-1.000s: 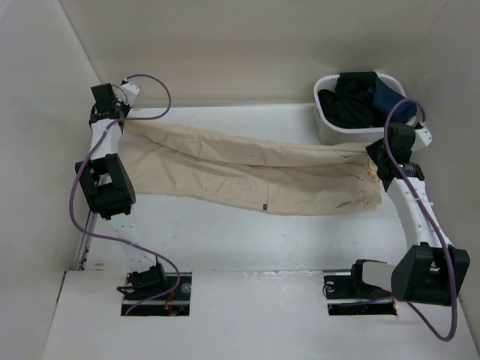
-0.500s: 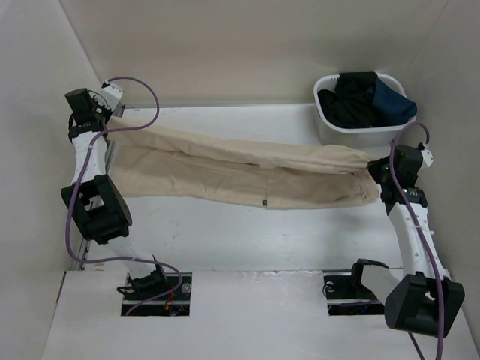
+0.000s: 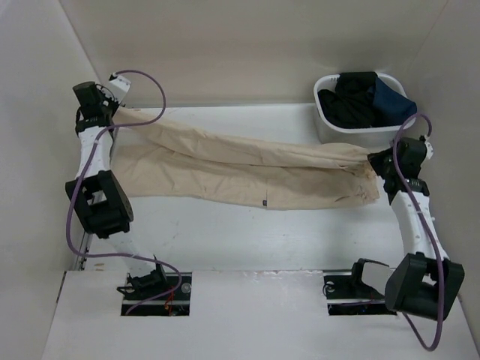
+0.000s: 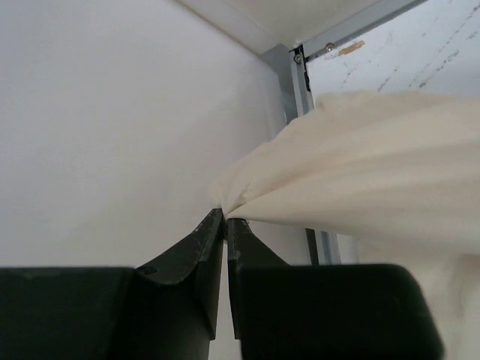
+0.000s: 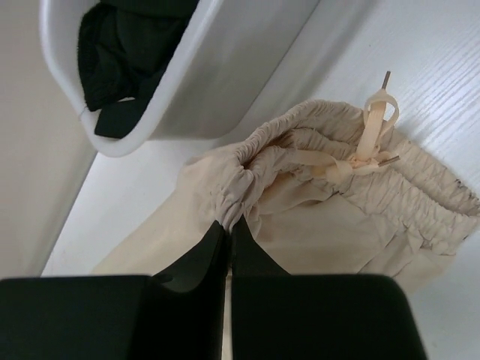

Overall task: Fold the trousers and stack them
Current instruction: Fold the trousers

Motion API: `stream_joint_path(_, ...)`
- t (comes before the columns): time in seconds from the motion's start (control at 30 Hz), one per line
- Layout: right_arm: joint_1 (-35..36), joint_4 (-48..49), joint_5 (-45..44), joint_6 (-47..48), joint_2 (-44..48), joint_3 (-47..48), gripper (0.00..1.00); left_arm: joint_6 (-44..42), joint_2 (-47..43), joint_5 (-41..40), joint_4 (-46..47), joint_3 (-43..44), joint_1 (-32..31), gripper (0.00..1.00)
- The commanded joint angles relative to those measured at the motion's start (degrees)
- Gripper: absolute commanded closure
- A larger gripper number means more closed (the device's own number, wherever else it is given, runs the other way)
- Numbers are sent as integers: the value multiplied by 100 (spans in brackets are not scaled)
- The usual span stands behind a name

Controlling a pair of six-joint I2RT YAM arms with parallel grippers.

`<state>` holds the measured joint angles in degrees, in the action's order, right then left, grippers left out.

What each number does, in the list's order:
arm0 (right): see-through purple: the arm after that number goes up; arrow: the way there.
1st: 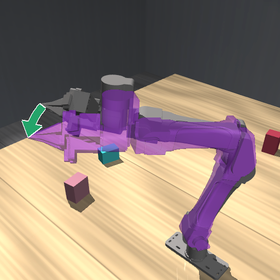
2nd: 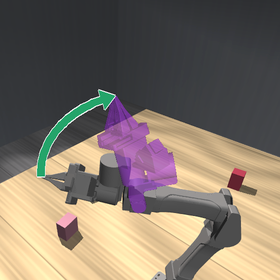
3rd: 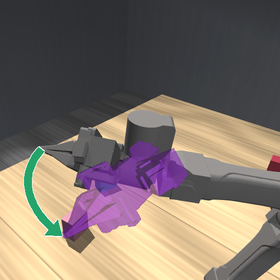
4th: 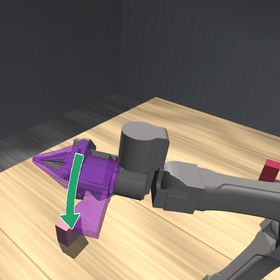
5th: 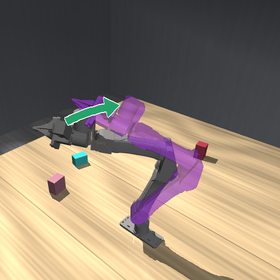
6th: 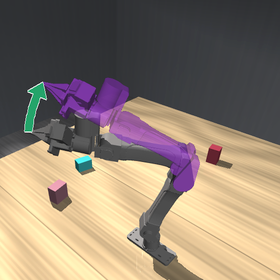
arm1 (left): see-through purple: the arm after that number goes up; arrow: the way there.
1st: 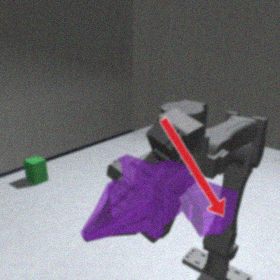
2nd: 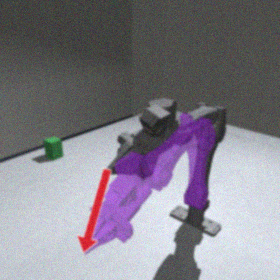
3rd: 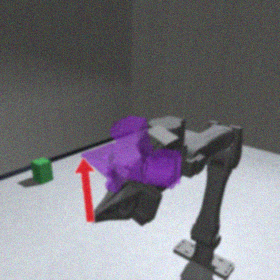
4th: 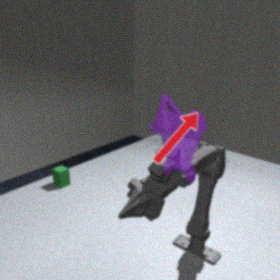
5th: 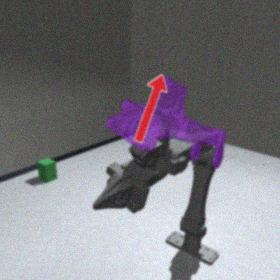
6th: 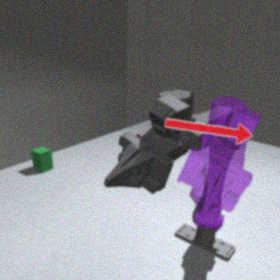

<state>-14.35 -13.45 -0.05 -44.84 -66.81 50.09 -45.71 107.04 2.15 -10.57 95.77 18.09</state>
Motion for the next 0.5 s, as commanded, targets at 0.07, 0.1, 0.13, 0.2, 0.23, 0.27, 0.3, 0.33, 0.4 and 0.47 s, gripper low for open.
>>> stream_joint_path(0.07, -274, 282, 67, -217, 905, -1130, 98, -489, -1343, 399, 433, -1566, 551, 95)
stream_joint_path(0.1, -353, 212, 84, -331, 1002, -1394, 97, -639, -1466, 435, 407, -1935, 621, 95)
stream_joint_path(0.13, -432, 142, 85, -454, 1081, -1640, 94, -823, -1563, 444, 380, -2296, 683, 95)
stream_joint_path(0.2, -617, 27, 102, -735, 1152, -2071, 81, -1201, -1686, 400, 362, -2964, 762, 94)
stream_joint_path(0.23, -705, 1, 154, -859, 1161, -2238, 66, -1377, -1704, 374, 362, -3254, 797, 94)
stream_joint_path(0.27, -810, -8, 198, -964, 1161, -2379, 46, -1492, -1713, 339, 362, -3457, 806, 92)
stream_joint_path(0.3, -880, 0, 242, -1044, 1170, -2468, 33, -1641, -1705, 269, 362, -3686, 806, 90)
stream_joint_path(0.33, -951, 18, 278, -1149, 1179, -2555, 21, -1764, -1687, 190, 362, -3871, 806, 85)
stream_joint_path(0.4, -1057, 105, 295, -1307, 1187, -2653, 0, -1836, -1643, 58, 362, -4074, 806, 71)
stream_joint_path(0.47, -1057, 403, 330, -1291, 1083, -2653, 0, -1801, -1625, 5, 345, -4110, 859, 60)
